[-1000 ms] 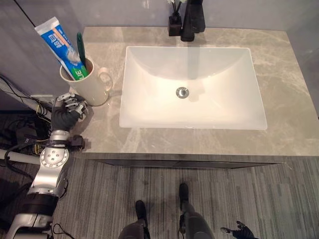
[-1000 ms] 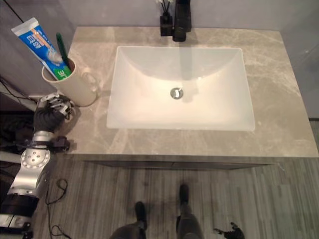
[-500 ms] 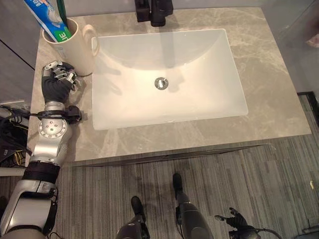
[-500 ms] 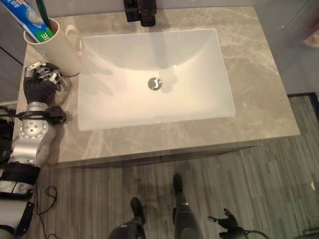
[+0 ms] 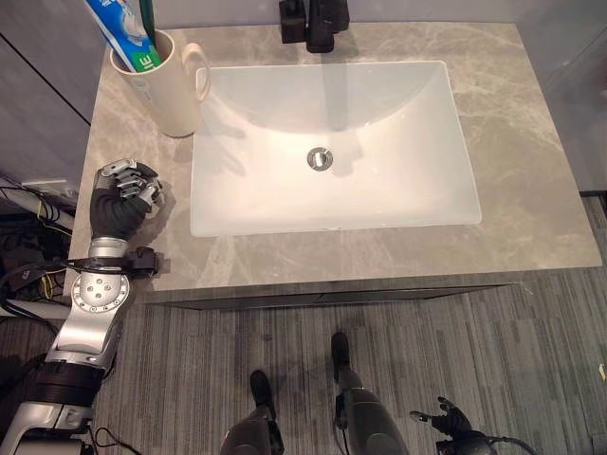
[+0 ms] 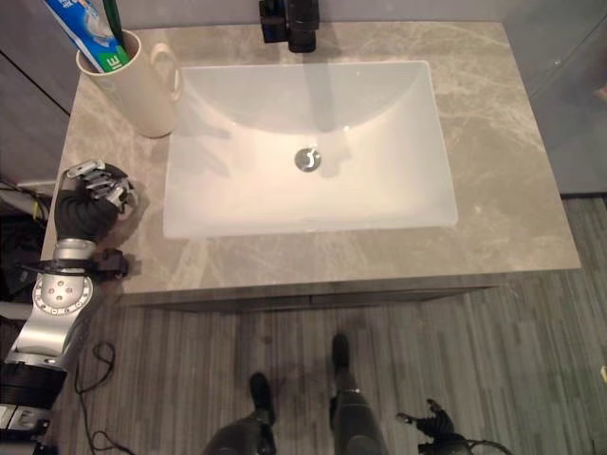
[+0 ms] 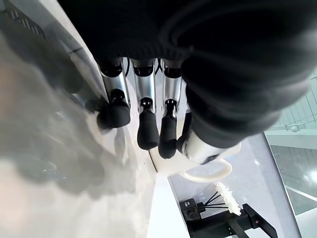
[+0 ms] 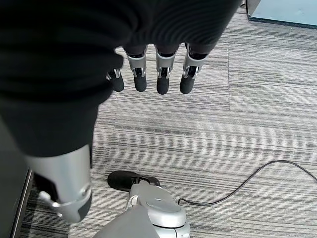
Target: Put brush and paste in cup on sink, flatten towel.
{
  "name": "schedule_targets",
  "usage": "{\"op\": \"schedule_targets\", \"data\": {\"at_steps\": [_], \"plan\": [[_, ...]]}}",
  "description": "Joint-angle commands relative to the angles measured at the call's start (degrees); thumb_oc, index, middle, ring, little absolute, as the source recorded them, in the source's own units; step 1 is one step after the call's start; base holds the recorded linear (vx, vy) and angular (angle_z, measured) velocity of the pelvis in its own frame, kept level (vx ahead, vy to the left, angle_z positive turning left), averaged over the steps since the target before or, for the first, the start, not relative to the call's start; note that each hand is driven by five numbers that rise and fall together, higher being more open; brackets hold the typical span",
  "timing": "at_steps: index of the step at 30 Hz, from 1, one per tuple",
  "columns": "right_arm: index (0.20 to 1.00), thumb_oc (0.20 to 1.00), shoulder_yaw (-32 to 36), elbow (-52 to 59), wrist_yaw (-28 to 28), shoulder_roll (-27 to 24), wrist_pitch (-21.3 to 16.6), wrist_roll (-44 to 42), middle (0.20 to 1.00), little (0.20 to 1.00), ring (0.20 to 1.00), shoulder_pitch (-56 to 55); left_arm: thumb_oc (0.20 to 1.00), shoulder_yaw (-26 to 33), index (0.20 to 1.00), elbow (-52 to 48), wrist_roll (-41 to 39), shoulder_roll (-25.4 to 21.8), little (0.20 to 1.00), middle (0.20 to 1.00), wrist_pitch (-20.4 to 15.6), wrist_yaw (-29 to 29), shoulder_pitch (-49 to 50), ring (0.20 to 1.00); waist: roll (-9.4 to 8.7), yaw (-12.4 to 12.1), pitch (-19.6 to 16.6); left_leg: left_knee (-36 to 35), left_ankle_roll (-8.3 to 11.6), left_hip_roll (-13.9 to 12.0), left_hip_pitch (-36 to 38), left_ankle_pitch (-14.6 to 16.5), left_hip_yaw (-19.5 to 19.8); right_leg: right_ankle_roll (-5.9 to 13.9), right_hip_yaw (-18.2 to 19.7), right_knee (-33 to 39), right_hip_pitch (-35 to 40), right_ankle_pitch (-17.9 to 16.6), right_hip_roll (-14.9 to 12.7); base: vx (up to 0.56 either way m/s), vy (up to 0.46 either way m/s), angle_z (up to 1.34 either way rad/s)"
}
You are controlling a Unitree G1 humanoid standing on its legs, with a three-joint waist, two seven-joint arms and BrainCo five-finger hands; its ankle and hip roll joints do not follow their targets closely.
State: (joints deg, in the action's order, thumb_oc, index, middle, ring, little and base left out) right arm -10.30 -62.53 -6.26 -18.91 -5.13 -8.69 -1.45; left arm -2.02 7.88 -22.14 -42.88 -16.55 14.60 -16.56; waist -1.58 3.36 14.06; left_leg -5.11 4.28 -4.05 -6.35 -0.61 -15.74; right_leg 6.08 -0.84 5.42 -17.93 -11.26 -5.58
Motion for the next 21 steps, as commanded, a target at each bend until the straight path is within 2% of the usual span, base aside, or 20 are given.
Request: {"op": "schedule_targets", "data": {"at_steps": [1,10,16,21], "plan": [[1.000,1.000,-1.20,0.23,-0.58,-2.06,-0.31,-0.02,1.000,1.000,1.000,-0.39,0.200,-0.27,0.200,2.00,-1.78,-1.13,0.200,0.200,-3.11,-0.62,-5.77,0.200,1.56,0.70,-1.83,0.11,2.76,-3.12,-3.96,-3.86,6.42,5.98,-0.60,-0.42,3.84,1.48,-5.02,0.00,0.000,0.00],[1.000,1.000,-2.49,-0.13,-0.55,-2.08,0.24,0.75,1.000,1.000,1.000,-0.34,0.200,-4.04,0.200,7.70,-4.79,-1.59,0.200,0.200,-2.76,-1.19,-11.45,0.200,2.09,1.85,-1.21,0.11,2.95,-3.40,-4.54,-4.08,4.89,6.11,1.36,-0.42,1.81,0.70,-4.45,0.01,-0.005,-0.04],[1.000,1.000,-2.84,1.13,-0.77,-2.47,0.00,0.22,1.000,1.000,1.000,-0.09,0.200,-5.29,0.200,13.43,-4.83,-2.53,0.200,0.200,-2.57,0.78,-16.46,0.200,2.26,2.73,-0.97,0.11,3.20,-3.84,-4.61,-4.18,4.28,5.99,2.16,-0.42,1.08,0.62,-4.13,0.03,-0.018,-0.12],[1.000,1.000,-3.56,2.52,-1.42,-2.84,-0.43,-0.48,1.000,1.000,1.000,0.47,0.200,-7.55,0.200,21.05,-4.25,-4.78,0.200,0.200,-2.08,3.66,-24.46,0.200,2.24,3.63,-0.87,0.11,3.57,-4.35,-5.03,-4.48,3.77,5.90,2.64,-0.42,0.23,0.63,-3.55,0.02,-0.024,-0.02]]}}
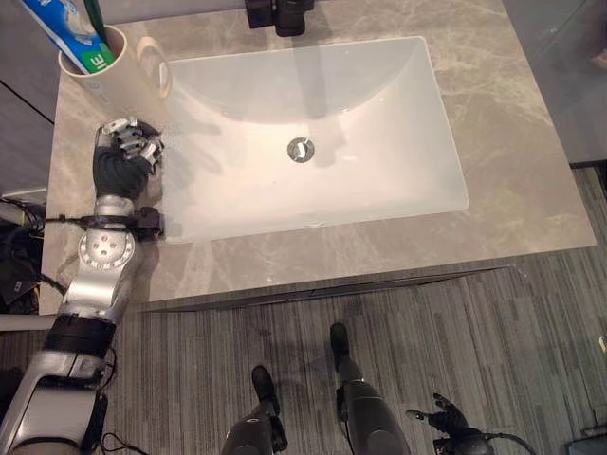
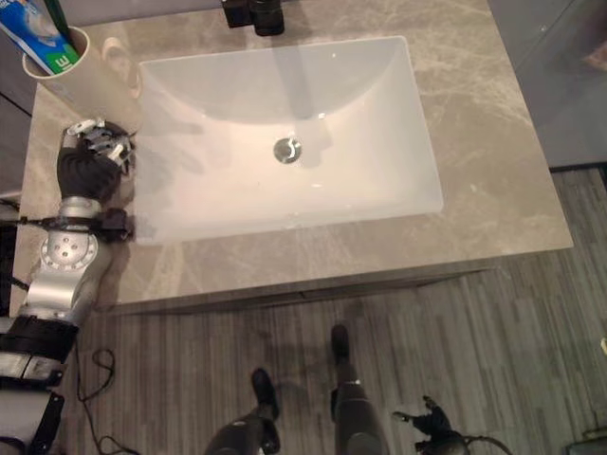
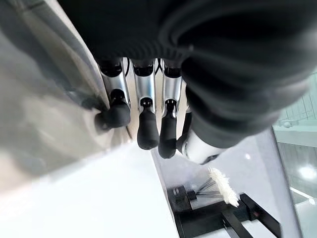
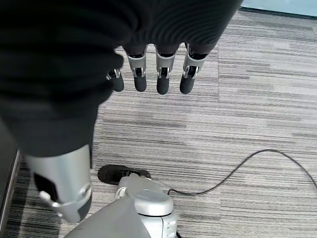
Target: Put brush and paste in cup on sink, flatten towel.
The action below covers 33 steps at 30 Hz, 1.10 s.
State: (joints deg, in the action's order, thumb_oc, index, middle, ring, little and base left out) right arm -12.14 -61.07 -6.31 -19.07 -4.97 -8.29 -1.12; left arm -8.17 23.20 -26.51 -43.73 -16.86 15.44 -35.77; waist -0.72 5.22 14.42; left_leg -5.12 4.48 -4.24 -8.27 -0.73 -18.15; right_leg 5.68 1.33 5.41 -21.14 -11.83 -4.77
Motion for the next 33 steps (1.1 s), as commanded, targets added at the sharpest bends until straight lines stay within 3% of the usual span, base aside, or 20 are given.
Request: {"op": "schedule_targets", "data": {"at_steps": [1,7,11,17,22,27,30,33], "plan": [[1.000,1.000,-1.70,1.05,-1.37,-2.66,-0.60,-0.89,1.000,1.000,1.000,0.14,0.200,-1.43,0.200,5.75,0.10,-3.93,0.200,0.200,-1.77,2.81,-5.28,0.200,1.38,1.76,-1.22,0.12,3.37,-4.16,-3.12,-4.36,6.18,6.30,0.49,-0.41,3.44,1.19,-4.36,0.02,-0.015,-0.06],[1.000,1.000,-3.01,2.36,-1.46,-3.41,-1.37,-1.64,1.000,1.000,1.000,0.24,0.200,-6.65,0.200,18.11,1.48,-9.12,0.200,0.200,-0.42,4.77,-16.77,0.200,1.22,2.81,-0.94,0.12,3.78,-4.69,-3.58,-4.38,6.10,6.31,0.57,-0.41,2.92,1.33,-3.95,0.03,-0.022,-0.03],[1.000,1.000,-4.53,2.07,-1.59,-3.23,-1.49,-2.05,1.000,1.000,1.000,1.52,0.200,-9.68,0.200,22.02,-0.45,-8.95,0.200,0.200,-0.75,4.93,-22.98,0.200,1.12,3.15,-0.95,0.12,3.93,-4.78,-4.33,-4.54,6.52,6.42,0.30,-0.41,2.48,1.21,-3.87,0.00,0.000,0.00],[1.000,1.000,-3.88,2.06,-1.62,-2.55,-1.23,-1.87,1.000,1.000,1.000,0.87,0.200,-5.70,0.200,11.33,-4.85,-8.25,0.200,0.200,-2.62,1.81,-13.94,0.200,1.09,2.00,-1.12,0.12,3.84,-4.73,-4.49,-4.66,7.11,6.23,-0.29,-0.41,2.59,1.40,-3.96,0.00,0.000,0.00],[1.000,1.000,-2.54,3.16,-1.48,-3.49,-1.29,-1.22,1.000,1.000,1.000,0.24,0.200,-1.55,0.200,6.41,-3.47,-10.23,0.200,0.200,-2.24,-0.51,-4.18,0.200,1.51,1.14,-0.81,0.12,3.84,-4.56,-4.78,-4.72,7.39,6.06,-0.56,-0.41,2.51,1.58,-4.01,0.00,0.003,0.01],[1.000,1.000,-2.05,3.05,-1.23,-4.07,-1.39,-0.51,1.000,1.000,1.000,-0.07,0.200,-0.31,0.200,11.85,-0.75,-14.34,0.200,0.200,-1.03,0.03,-3.82,0.200,1.79,0.85,-0.34,0.12,3.98,-4.58,-5.37,-5.04,7.48,6.09,-0.67,-0.41,2.04,1.36,-4.04,0.00,0.003,0.02],[1.000,1.000,-2.92,2.18,-1.26,-4.81,-1.46,-0.32,1.000,1.000,1.000,0.46,0.200,-4.85,0.200,22.54,-0.99,-16.15,0.200,0.200,0.33,0.27,-12.43,0.200,2.11,1.41,0.14,0.12,4.03,-4.42,-5.78,-5.04,7.78,6.26,-0.89,-0.41,1.79,1.22,-4.09,0.00,0.000,0.01],[1.000,1.000,-3.17,1.95,-1.36,-4.87,-1.45,-0.57,1.000,1.000,1.000,0.89,0.200,-6.92,0.200,24.79,-1.24,-16.24,0.200,0.200,0.81,0.04,-15.48,0.200,2.16,1.54,0.25,0.12,4.03,-4.37,-6.06,-5.09,7.89,6.28,-0.81,-0.41,1.54,1.15,-4.06,0.00,0.000,0.02]]}}
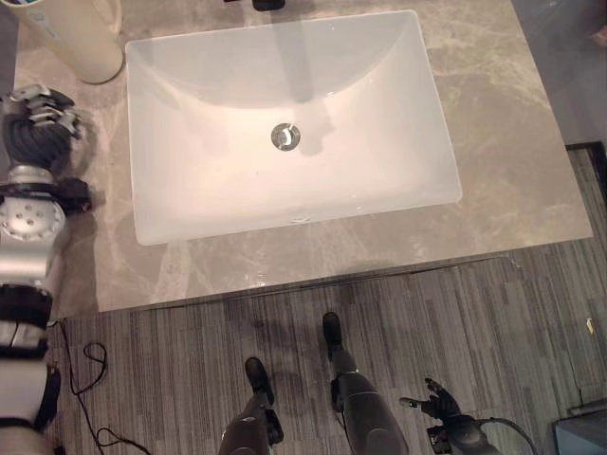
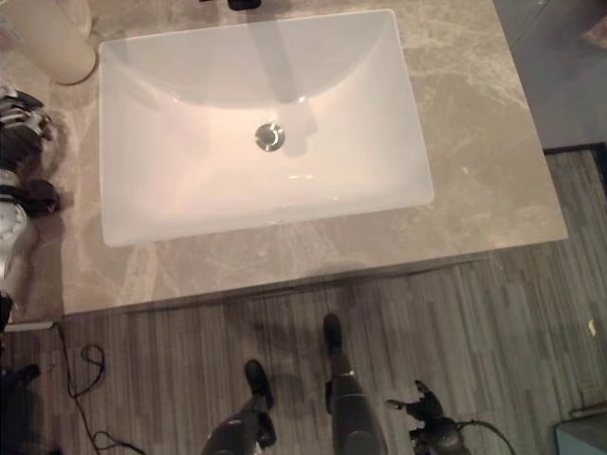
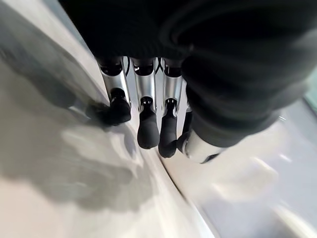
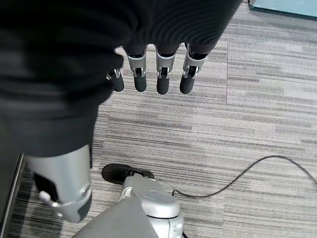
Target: Put brush and paste in cup on sink, flatten towel.
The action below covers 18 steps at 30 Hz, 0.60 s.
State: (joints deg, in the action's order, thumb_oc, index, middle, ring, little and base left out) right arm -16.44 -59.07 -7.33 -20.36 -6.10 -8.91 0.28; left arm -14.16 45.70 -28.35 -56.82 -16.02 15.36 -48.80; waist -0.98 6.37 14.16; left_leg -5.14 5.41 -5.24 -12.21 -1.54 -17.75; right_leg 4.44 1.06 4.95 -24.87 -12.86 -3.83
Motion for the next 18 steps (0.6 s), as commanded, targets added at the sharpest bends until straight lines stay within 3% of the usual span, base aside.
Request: {"op": "schedule_targets", "data": {"at_steps": [1,5,18], "plan": [[1.000,1.000,0.81,-0.14,-0.36,-4.06,-0.42,-0.70,1.000,1.000,1.000,0.15,0.200,-5.88,0.200,6.78,5.10,-5.75,0.200,0.200,1.56,-1.07,-7.41,0.200,2.64,0.90,0.68,0.14,3.08,-3.29,-2.74,-4.35,7.40,7.72,-0.20,0.05,4.52,1.84,-4.98,0.00,0.000,0.00],[1.000,1.000,0.51,-0.49,-0.64,-3.48,-0.99,-2.06,1.000,1.000,1.000,0.87,0.200,-10.67,0.200,14.13,5.32,-5.24,0.200,0.200,2.15,-1.12,-15.40,0.200,2.68,1.43,1.04,0.14,3.14,-3.41,-3.56,-4.39,6.81,7.86,0.74,0.05,3.21,1.23,-4.74,0.00,0.009,-0.03],[1.000,1.000,-2.14,6.94,-1.46,-3.56,-2.17,-2.18,1.000,1.000,1.000,0.27,0.200,-14.32,0.200,20.04,1.76,0.80,0.200,0.200,2.35,0.68,-27.10,0.200,2.93,3.64,1.62,0.14,3.49,-4.38,-5.07,-4.67,5.35,7.60,3.52,0.05,0.23,0.82,-3.69,0.00,0.000,-0.04]]}}
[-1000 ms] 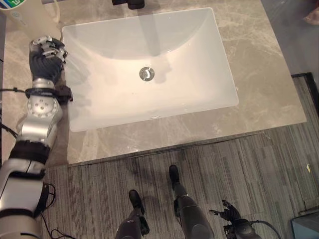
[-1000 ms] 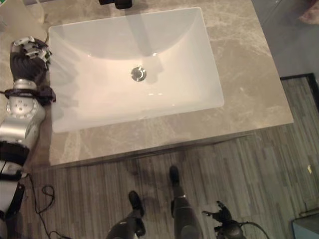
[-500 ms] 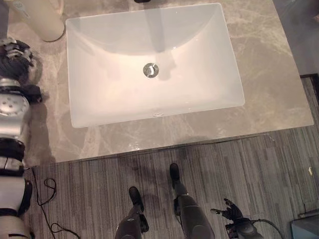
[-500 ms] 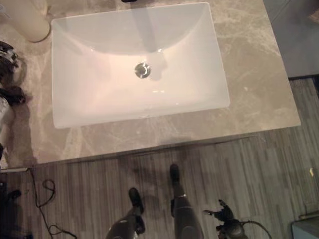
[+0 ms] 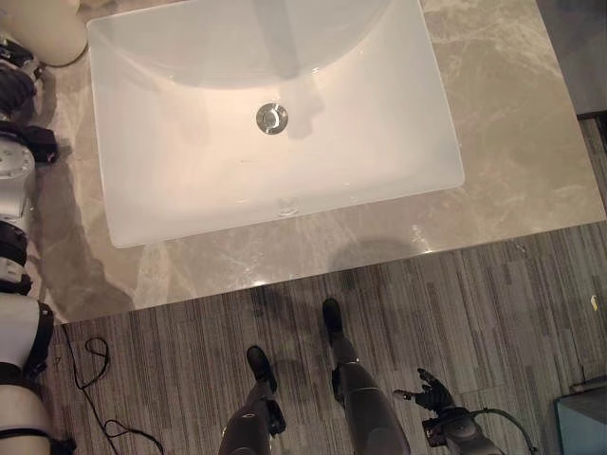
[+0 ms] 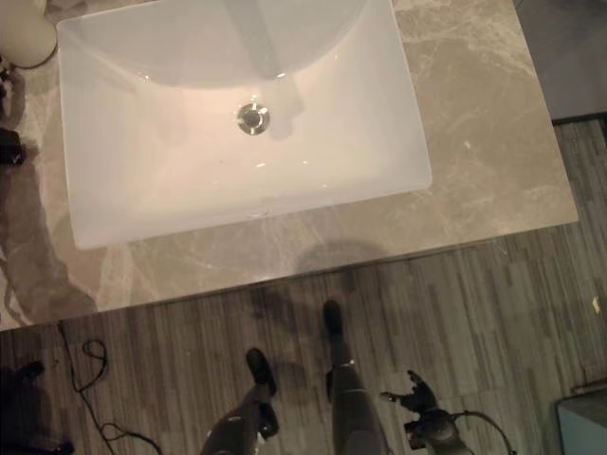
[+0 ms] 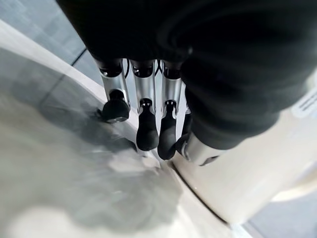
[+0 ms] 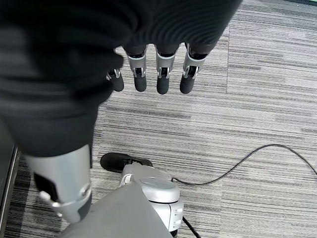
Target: Put brush and paste in cup on sink, flatten towel.
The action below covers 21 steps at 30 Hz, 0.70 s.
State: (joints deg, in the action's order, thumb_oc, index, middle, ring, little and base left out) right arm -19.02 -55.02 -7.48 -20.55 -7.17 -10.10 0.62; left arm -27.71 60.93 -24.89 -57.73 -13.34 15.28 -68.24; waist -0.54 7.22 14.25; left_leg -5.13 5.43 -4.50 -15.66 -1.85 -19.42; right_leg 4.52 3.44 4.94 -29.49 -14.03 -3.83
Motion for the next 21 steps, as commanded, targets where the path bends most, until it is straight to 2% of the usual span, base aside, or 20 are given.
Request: {"op": "schedule_targets", "data": {"at_steps": [1,6,15,17,18,20,21], "plan": [[1.000,1.000,0.33,4.23,-1.25,-3.50,-1.23,-1.15,1.000,1.000,1.000,-0.26,0.200,-0.90,0.200,5.31,-1.81,1.88,0.200,0.200,-0.17,1.07,-8.47,0.200,2.37,2.98,1.50,0.13,3.52,-5.23,-1.75,-4.41,6.86,7.50,1.33,0.06,4.63,1.89,-3.54,-0.02,-0.021,-0.06],[1.000,1.000,0.07,6.94,-1.45,-4.16,-1.97,-1.06,1.000,1.000,1.000,-1.47,0.200,-1.57,0.200,7.69,-1.44,1.98,0.200,0.200,0.35,2.09,-11.80,0.200,1.87,4.16,1.35,0.13,3.77,-5.69,-2.35,-4.56,5.90,7.49,2.09,0.06,3.38,1.44,-2.85,-0.01,-0.008,-0.05],[1.000,1.000,-0.65,5.54,-0.86,-4.01,-2.33,-0.42,1.000,1.000,1.000,-4.27,0.200,-7.29,0.200,9.51,2.48,2.63,0.200,0.200,0.94,4.24,-19.58,0.200,1.25,5.79,-0.01,0.13,4.04,-6.29,-4.10,-4.82,5.37,7.37,2.79,0.06,1.06,0.93,-1.99,0.00,-0.010,-0.07],[1.000,1.000,-0.66,5.76,-0.78,-4.06,-2.29,-0.30,1.000,1.000,1.000,-4.43,0.200,-7.14,0.200,9.38,2.39,2.66,0.200,0.200,0.86,4.15,-19.33,0.200,1.09,5.77,-0.18,0.13,4.04,-6.33,-4.16,-4.72,5.35,7.36,2.98,0.06,0.88,0.84,-1.88,0.05,0.013,-0.07],[1.000,1.000,-0.81,5.37,-0.74,-4.00,-2.24,-0.19,1.000,1.000,1.000,-4.52,0.200,-6.99,0.200,9.51,2.54,2.65,0.200,0.200,0.95,4.22,-19.10,0.200,1.37,5.56,-0.58,0.13,4.27,-6.41,-3.47,-2.94,5.82,7.68,3.02,0.06,1.46,2.17,-1.74,0.09,0.040,-0.08],[1.000,1.000,-1.30,5.40,-0.95,-3.90,-2.30,0.19,1.000,1.000,1.000,-4.18,0.200,-5.34,0.200,9.36,2.83,2.41,0.200,0.200,0.84,5.46,-17.17,0.200,0.92,5.20,-0.65,0.13,4.21,-6.42,-3.16,-2.81,5.97,7.66,3.50,0.06,1.61,2.15,-1.20,0.02,0.001,-0.07],[1.000,1.000,-1.93,4.86,-1.00,-3.63,-2.42,0.19,1.000,1.000,1.000,-3.68,0.200,-3.02,0.200,9.10,3.27,2.24,0.200,0.200,0.98,6.91,-14.61,0.200,-0.04,4.86,-0.44,0.13,3.91,-6.40,-3.13,-4.41,6.26,7.29,4.16,0.06,1.54,0.86,-0.67,-0.07,-0.050,-0.08]]}}
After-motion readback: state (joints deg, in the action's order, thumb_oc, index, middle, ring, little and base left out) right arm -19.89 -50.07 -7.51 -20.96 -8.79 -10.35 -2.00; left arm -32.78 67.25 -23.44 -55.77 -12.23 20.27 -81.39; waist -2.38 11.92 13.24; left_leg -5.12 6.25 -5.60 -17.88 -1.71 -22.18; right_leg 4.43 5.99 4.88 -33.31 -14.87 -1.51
